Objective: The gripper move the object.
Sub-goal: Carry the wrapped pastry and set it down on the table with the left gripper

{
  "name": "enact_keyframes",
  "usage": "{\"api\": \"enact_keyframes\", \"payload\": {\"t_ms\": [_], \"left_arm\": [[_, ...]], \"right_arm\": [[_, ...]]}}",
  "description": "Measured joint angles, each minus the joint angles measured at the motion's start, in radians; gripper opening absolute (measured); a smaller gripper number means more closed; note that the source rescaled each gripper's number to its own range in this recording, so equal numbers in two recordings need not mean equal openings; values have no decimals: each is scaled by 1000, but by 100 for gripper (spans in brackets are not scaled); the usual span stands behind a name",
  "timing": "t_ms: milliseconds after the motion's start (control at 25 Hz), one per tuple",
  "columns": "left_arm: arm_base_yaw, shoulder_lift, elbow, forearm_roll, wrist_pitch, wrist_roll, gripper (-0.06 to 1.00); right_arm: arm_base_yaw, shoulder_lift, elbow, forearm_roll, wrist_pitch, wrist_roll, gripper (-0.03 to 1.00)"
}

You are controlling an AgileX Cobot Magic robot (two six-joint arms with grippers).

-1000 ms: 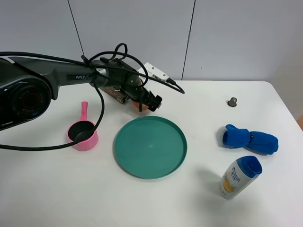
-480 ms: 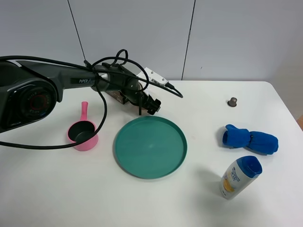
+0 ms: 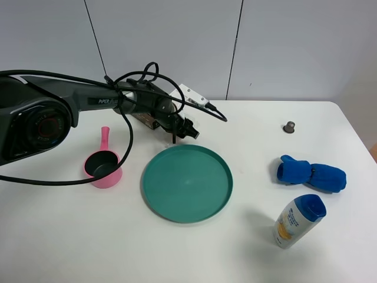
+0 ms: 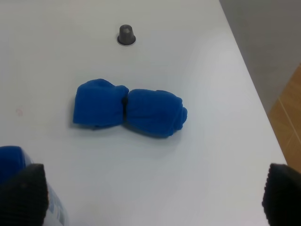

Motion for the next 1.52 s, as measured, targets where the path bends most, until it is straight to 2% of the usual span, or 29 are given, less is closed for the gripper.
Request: {"api": "enact_keyframes", "payload": {"t_ms": [320,480,760,880,1000,1240,1320,1520], "left_arm": [[-9,-99,-2,0,3,-2,0],[-45,-147,-30,0,12,-2,0],[-148,-169,-130,0,130,-2,0],[-200,-169,-165,-31,188,28,0],[-256,-169,-186,-105,220,154,0],[-359,-169,-199,-326,258,605,0],[-386,-170,-199,-389,276,704,0],[-437,-171,-199,-431,292,768,0]], "right_arm": [[0,0,0,0,0,0,100],[0,0,0,0,0,0,100],[0,0,0,0,0,0,100],[0,0,0,0,0,0,100],[0,0,0,0,0,0,100],[0,0,0,0,0,0,100],[0,0,0,0,0,0,100],[0,0,0,0,0,0,100]]}}
